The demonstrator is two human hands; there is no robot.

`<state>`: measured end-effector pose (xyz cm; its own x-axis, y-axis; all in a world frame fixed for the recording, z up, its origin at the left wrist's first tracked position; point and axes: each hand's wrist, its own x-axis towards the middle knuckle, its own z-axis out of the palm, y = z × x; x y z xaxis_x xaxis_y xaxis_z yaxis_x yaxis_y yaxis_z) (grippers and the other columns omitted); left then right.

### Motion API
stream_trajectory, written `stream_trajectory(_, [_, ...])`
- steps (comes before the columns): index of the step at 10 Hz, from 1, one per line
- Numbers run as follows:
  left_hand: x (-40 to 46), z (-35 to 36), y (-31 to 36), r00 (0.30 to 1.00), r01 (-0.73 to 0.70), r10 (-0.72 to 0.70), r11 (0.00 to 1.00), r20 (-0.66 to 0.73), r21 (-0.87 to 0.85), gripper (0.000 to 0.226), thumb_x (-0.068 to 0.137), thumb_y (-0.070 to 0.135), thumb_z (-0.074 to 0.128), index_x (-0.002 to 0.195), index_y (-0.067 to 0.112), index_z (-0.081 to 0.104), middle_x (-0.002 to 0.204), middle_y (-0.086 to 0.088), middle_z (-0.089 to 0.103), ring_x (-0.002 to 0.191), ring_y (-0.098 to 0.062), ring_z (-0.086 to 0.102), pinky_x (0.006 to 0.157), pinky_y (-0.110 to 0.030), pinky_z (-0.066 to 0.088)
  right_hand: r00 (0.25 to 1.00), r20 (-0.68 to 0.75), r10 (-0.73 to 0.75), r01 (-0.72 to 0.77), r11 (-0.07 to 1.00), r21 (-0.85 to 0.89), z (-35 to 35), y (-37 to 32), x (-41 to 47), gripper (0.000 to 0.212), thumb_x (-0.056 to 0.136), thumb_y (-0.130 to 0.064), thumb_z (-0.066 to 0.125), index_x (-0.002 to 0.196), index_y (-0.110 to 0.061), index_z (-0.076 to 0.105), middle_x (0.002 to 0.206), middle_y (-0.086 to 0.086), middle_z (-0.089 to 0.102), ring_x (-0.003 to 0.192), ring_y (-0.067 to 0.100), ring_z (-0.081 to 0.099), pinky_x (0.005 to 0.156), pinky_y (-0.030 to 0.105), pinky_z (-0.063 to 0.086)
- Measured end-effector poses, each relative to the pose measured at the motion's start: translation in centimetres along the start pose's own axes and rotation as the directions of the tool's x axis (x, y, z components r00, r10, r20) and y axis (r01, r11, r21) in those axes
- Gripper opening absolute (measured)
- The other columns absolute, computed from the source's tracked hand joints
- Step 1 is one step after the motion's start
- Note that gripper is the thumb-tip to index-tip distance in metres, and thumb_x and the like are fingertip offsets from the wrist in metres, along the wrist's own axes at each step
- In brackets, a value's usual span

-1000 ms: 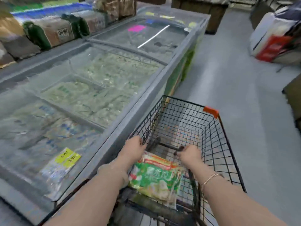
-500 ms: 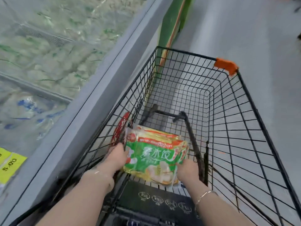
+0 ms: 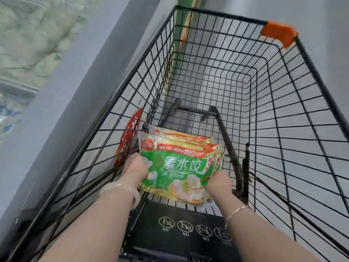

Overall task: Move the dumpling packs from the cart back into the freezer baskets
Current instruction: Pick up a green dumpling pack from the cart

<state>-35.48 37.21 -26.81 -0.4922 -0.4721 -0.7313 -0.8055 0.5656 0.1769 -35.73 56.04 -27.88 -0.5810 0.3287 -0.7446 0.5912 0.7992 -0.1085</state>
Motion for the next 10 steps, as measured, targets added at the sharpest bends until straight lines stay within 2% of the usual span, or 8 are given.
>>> stream_trajectory(1, [2.3,1.2,-1.1,0.997,-0.069,0.068,0.997,-0.030,-0.023,0.027,0.097,0.010,0.040,0.111,-0.001,0.060,0.120,-0.020,0.061,0.108,-0.031,0.058,0.089,-0.035,0.046,1.000,-0.001,0.030,-0.030,0.999,0.041,-0.3,0.6,0.6,0.023,0.092,-0.002,0.045,0.109,0.006,0.059,0.115,0.018,0.063,0.110,0.031,0.060,0.072,0.027,0.043])
stream_trajectory(2, [2.9,1.8,-1.0,0.996,-0.071,0.076,0.991,0.048,-0.109,0.024,0.097,0.013,0.043,0.099,0.006,0.067,0.094,-0.012,0.065,0.073,-0.021,0.056,0.062,-0.028,0.046,0.998,-0.020,0.060,-0.059,0.996,0.066,-0.5,1.3,1.0,0.023,0.092,0.001,0.044,0.111,0.006,0.055,0.110,0.015,0.062,0.106,0.026,0.059,0.065,0.022,0.047])
stream_trajectory(3, [2.6,2.2,-0.4,0.998,-0.051,0.054,0.993,0.032,-0.107,0.021,0.097,0.009,0.041,0.088,0.005,0.060,0.090,-0.016,0.057,0.075,-0.022,0.049,0.065,-0.026,0.038,0.998,-0.022,0.064,-0.062,0.994,0.091,-0.5,2.1,1.4,0.017,0.092,0.003,0.042,0.077,-0.003,0.047,0.086,0.011,0.055,0.096,0.025,0.056,0.037,0.012,0.029])
stream_trajectory(5, [-0.6,0.6,1.1,0.994,-0.102,0.101,0.994,-0.030,-0.038,0.023,0.094,0.003,0.040,0.109,-0.004,0.056,0.118,-0.022,0.060,0.110,-0.035,0.057,0.089,-0.038,0.046,0.983,-0.182,-0.011,0.043,0.984,0.174,-3.8,0.8,-1.6,0.026,0.093,0.003,0.033,0.113,0.002,0.048,0.116,0.023,0.057,0.098,0.034,0.056,0.072,0.034,0.042])
stream_trajectory(6, [-3.2,-1.7,2.6,0.988,-0.144,0.141,0.989,-0.066,-0.044,0.025,0.093,0.001,0.039,0.111,-0.004,0.056,0.122,-0.021,0.058,0.114,-0.035,0.055,0.091,-0.037,0.045,0.960,-0.267,-0.083,0.124,0.982,0.140,-7.4,-0.4,-3.3,0.027,0.094,0.001,0.033,0.115,0.001,0.049,0.117,0.023,0.058,0.107,0.037,0.056,0.079,0.038,0.045])
stream_trajectory(8, [-9.8,-9.4,5.6,0.933,-0.302,0.271,0.947,-0.235,-0.107,0.024,0.094,0.007,0.043,0.106,-0.003,0.062,0.116,-0.017,0.064,0.111,-0.035,0.059,0.088,-0.035,0.047,0.859,-0.429,-0.279,0.343,0.936,0.080,-15.8,-3.2,-9.0,0.022,0.093,0.004,0.035,0.109,0.004,0.050,0.112,0.024,0.061,0.103,0.037,0.058,0.069,0.032,0.039])
stream_trajectory(9, [-13.3,-13.7,5.3,0.889,-0.363,0.305,0.923,-0.341,-0.123,0.024,0.092,0.010,0.049,0.108,-0.002,0.062,0.118,-0.018,0.064,0.113,-0.034,0.058,0.088,-0.034,0.046,0.799,-0.478,-0.364,0.434,0.900,0.041,-19.0,-5.3,-12.6,0.021,0.092,0.002,0.038,0.106,0.003,0.054,0.109,0.022,0.062,0.093,0.035,0.059,0.071,0.037,0.047])
stream_trajectory(10, [-16.7,-17.6,3.8,0.856,-0.364,0.253,0.914,-0.451,-0.178,0.026,0.093,0.004,0.042,0.109,-0.006,0.059,0.118,-0.023,0.061,0.112,-0.037,0.056,0.087,-0.037,0.045,0.737,-0.515,-0.438,0.515,0.857,0.008,-21.0,-7.7,-16.6,0.013,0.093,-0.002,0.041,0.094,-0.003,0.054,0.103,0.018,0.063,0.088,0.033,0.060,0.071,0.040,0.049])
